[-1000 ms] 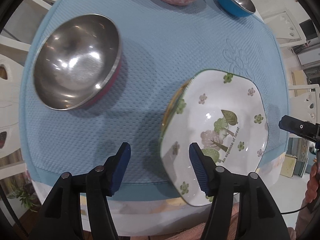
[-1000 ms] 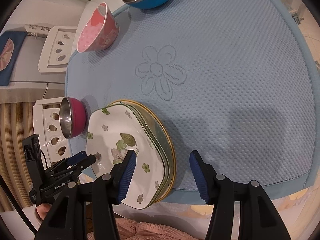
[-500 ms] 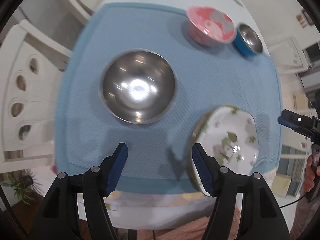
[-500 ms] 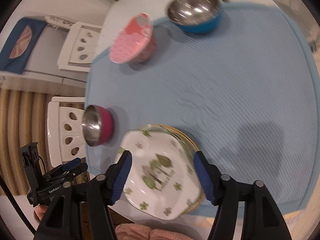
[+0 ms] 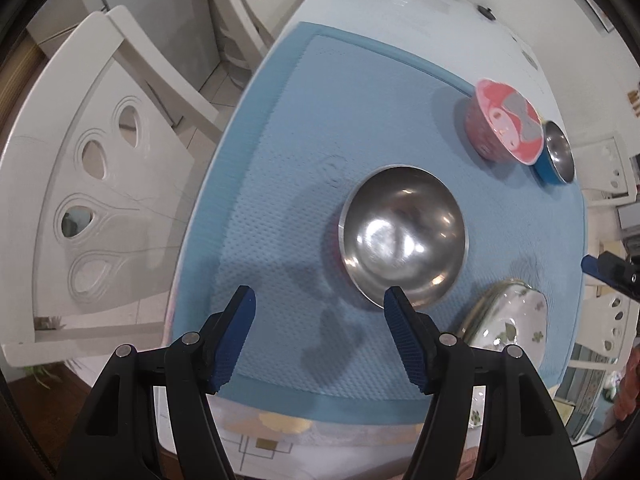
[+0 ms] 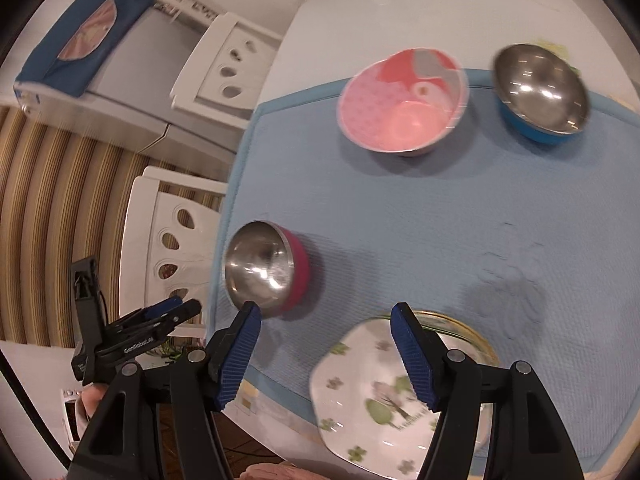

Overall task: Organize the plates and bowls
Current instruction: 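Move both grippers to the rim of the magenta-backed steel bowl, then close both grippers on the steel bowl rim and lift it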

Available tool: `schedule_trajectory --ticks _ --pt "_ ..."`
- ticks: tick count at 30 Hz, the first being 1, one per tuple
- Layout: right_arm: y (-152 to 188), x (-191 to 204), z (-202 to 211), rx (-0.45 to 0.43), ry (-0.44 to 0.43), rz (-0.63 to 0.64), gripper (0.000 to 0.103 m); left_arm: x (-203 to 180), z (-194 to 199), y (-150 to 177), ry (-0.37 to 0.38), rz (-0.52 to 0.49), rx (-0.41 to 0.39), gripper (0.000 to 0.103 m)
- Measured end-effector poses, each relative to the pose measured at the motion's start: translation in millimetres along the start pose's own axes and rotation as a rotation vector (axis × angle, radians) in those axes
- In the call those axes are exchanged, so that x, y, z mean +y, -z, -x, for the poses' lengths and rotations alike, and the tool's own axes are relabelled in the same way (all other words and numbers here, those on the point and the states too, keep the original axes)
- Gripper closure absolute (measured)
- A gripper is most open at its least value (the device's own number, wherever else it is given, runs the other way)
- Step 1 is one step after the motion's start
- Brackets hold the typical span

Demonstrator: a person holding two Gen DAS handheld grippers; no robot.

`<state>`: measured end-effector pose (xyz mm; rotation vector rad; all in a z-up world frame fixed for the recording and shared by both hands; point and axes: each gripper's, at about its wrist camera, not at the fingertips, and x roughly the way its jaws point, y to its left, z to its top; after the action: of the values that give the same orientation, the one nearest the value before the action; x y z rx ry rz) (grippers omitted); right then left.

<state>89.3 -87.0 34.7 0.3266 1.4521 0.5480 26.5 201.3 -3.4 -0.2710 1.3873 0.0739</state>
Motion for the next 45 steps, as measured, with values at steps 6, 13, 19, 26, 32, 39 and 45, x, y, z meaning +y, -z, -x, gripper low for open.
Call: schedule_trajectory --ticks 6,13,19,26,32,39,45 --pt "-2.8 24.2 -44.1 0.047 0.014 -0.014 0.030 18.2 -18.1 -10.9 0.037 0.009 0.016 0.038" --pt "-4.9 29.8 -89.1 0.090 -0.007 -0.061 0.030 22.6 -42.4 -19.9 0.051 -0.002 0.053 0.038" --pt "-13.8 35.3 -124.8 0.142 0.020 -0.014 0.030 27.1 -63.5 -26.2 0.086 0.051 0.075 0.038" --pt "-24.3 30.9 -155.0 0.185 0.061 0.015 0.030 23.5 -70.0 -28.5 0.067 0.058 0.055 0.045" --pt "-32.1 25.0 -172.7 0.210 0.083 0.033 0.039 13.4 -77.8 -30.0 0.059 0.044 0.054 0.066" --pt "-33.4 20.6 -173.9 0.185 0.133 0.055 0.071 0.4 -80.7 -31.8 0.056 0.030 0.058 0.088" --pt "-35.9 18.8 -166.7 0.166 0.090 0.061 0.079 -15.3 -78.8 -34.2 0.054 0.014 0.069 0.090"
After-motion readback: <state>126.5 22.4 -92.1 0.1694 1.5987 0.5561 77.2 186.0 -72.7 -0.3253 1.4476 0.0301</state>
